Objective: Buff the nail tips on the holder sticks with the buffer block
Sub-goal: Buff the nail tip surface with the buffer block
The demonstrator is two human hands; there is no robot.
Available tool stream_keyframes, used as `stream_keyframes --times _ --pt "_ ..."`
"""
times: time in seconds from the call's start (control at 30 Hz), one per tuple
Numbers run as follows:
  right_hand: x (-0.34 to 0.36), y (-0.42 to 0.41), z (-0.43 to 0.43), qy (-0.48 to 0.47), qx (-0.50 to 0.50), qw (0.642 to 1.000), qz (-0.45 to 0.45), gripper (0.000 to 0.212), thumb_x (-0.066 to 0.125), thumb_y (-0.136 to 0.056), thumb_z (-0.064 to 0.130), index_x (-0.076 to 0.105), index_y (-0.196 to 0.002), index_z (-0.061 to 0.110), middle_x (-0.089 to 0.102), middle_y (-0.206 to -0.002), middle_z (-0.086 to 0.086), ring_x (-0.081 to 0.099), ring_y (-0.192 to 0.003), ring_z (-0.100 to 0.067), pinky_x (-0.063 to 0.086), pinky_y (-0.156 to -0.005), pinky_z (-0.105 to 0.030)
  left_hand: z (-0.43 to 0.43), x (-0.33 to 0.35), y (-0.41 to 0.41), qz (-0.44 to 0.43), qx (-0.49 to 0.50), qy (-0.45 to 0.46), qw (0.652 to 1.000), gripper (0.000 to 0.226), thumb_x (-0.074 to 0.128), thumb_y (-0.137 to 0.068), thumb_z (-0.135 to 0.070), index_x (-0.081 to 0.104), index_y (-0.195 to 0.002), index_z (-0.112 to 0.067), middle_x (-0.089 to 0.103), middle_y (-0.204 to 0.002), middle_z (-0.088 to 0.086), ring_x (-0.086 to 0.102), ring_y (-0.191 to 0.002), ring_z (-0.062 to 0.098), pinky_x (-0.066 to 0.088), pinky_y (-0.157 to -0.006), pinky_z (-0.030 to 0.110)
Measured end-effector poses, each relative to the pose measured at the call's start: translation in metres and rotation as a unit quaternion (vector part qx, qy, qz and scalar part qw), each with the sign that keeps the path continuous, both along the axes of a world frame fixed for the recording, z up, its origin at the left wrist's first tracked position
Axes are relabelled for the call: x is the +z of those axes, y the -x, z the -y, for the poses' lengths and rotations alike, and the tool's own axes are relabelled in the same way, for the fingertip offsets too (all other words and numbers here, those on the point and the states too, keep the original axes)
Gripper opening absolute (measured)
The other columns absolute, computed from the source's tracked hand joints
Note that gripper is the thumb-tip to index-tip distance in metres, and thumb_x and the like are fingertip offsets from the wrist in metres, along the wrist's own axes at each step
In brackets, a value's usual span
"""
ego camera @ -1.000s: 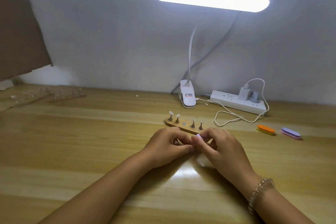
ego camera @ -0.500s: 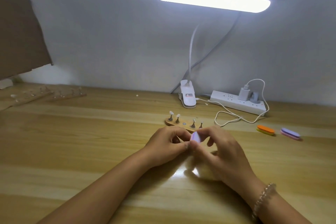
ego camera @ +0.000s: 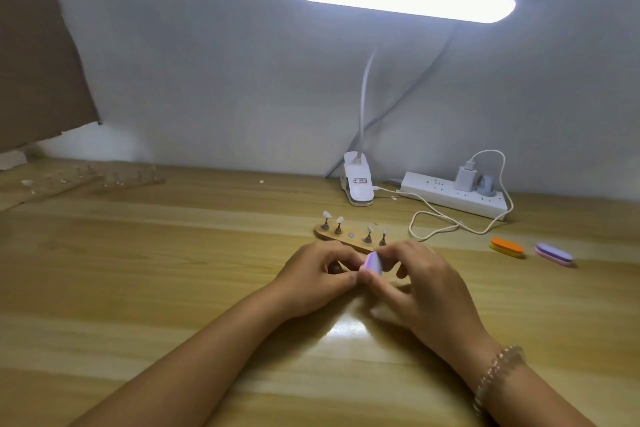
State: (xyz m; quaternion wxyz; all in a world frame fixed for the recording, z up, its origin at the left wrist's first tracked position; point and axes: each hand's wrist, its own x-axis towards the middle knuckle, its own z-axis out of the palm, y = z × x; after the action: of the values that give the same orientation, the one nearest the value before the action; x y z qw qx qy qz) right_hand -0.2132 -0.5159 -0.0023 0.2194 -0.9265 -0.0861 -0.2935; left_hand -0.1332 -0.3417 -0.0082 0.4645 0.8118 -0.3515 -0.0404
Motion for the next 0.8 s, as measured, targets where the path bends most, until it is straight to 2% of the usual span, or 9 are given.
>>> stream_keyframes --times 0.1,0.2,0.3,0.4,0.47,0.53,0.67,0.73,0.8 --pt "-0.001 0.004 -0.006 0.026 0.022 0.999 0.003 0.031 0.062 -0.081 0.058 0.060 -0.087 0.028 0.056 -0.082 0.015 0.050 -0.073 -0.005 0.043 -0.060 -0.024 0.001 0.000 0.000 0.018 0.010 -0.015 1.000 0.018 0.072 -0.088 -0.016 0.079 -0.100 -0.027 0.069 -0.093 -0.007 0.062 -0.080 0.012 0.047 -0.073 0.029" --pt "0.001 -0.004 0.003 -0.048 -0.022 0.998 -0.034 0.027 0.066 -0.082 0.053 0.060 -0.082 0.028 0.059 -0.082 0.014 0.053 -0.078 -0.008 0.044 -0.068 -0.029 0.001 0.000 0.000 0.025 0.020 -0.008 0.999 0.022 0.076 -0.086 -0.021 0.074 -0.087 -0.043 0.058 -0.082 -0.014 0.053 -0.068 -0.001 0.042 -0.067 0.020" --pt "-0.002 -0.001 0.003 -0.012 -0.012 1.000 -0.016 0.030 0.065 -0.081 0.057 0.057 -0.081 0.027 0.056 -0.079 0.013 0.052 -0.075 -0.009 0.044 -0.065 -0.029 -0.001 0.000 0.001 0.028 0.017 -0.009 0.999 0.030 0.077 -0.085 -0.022 0.069 -0.077 -0.049 0.055 -0.075 -0.023 0.050 -0.064 -0.004 0.038 -0.064 0.015" --pt "-0.002 0.003 -0.006 0.029 0.024 0.999 -0.003 0.036 0.061 -0.078 0.062 0.055 -0.082 0.027 0.052 -0.077 0.014 0.050 -0.071 -0.009 0.042 -0.064 -0.029 -0.001 -0.001 0.000 0.028 0.019 -0.005 0.999 0.027 0.077 -0.083 -0.021 0.072 -0.075 -0.046 0.051 -0.071 -0.020 0.048 -0.062 -0.004 0.037 -0.063 0.015" --pt "0.001 -0.001 -0.002 -0.011 0.000 1.000 -0.012 0.035 0.062 -0.079 0.060 0.056 -0.082 0.026 0.055 -0.078 0.013 0.052 -0.074 -0.010 0.043 -0.067 -0.032 0.000 0.000 0.000 0.033 0.025 -0.008 0.999 0.018 0.077 -0.084 -0.021 0.076 -0.079 -0.039 0.051 -0.073 -0.017 0.048 -0.062 -0.004 0.038 -0.062 0.015" --pt "0.001 -0.003 0.003 -0.037 -0.020 0.999 -0.013 0.032 0.061 -0.079 0.057 0.057 -0.082 0.025 0.057 -0.079 0.013 0.053 -0.077 -0.011 0.043 -0.068 -0.031 0.000 0.001 0.001 0.037 0.024 -0.010 0.999 0.022 0.078 -0.084 -0.022 0.073 -0.078 -0.042 0.051 -0.075 -0.015 0.049 -0.062 -0.004 0.037 -0.062 0.015" --pt "-0.003 0.003 -0.005 0.030 0.015 0.999 0.009 0.033 0.062 -0.078 0.058 0.055 -0.080 0.026 0.053 -0.076 0.014 0.050 -0.071 -0.009 0.039 -0.061 -0.027 -0.001 0.000 0.000 0.032 0.016 0.001 0.999 0.020 0.078 -0.082 -0.019 0.074 -0.076 -0.038 0.048 -0.074 -0.013 0.047 -0.060 -0.003 0.037 -0.062 0.017" --pt "-0.002 -0.002 -0.001 -0.024 -0.018 0.999 -0.013 0.031 0.067 -0.079 0.056 0.058 -0.079 0.026 0.058 -0.075 0.014 0.053 -0.072 -0.010 0.041 -0.063 -0.029 0.000 -0.002 -0.001 0.036 0.020 -0.001 0.999 0.006 0.078 -0.084 -0.022 0.078 -0.084 -0.027 0.050 -0.075 -0.013 0.048 -0.062 -0.003 0.038 -0.063 0.018" --pt "-0.001 -0.008 0.010 -0.108 -0.062 0.992 -0.030 0.027 0.070 -0.080 0.052 0.061 -0.079 0.026 0.062 -0.076 0.014 0.057 -0.073 -0.010 0.041 -0.063 -0.028 0.001 -0.003 -0.001 0.035 0.018 0.009 0.999 0.007 0.079 -0.084 -0.022 0.079 -0.091 -0.023 0.054 -0.078 -0.015 0.049 -0.063 -0.003 0.039 -0.064 0.015"
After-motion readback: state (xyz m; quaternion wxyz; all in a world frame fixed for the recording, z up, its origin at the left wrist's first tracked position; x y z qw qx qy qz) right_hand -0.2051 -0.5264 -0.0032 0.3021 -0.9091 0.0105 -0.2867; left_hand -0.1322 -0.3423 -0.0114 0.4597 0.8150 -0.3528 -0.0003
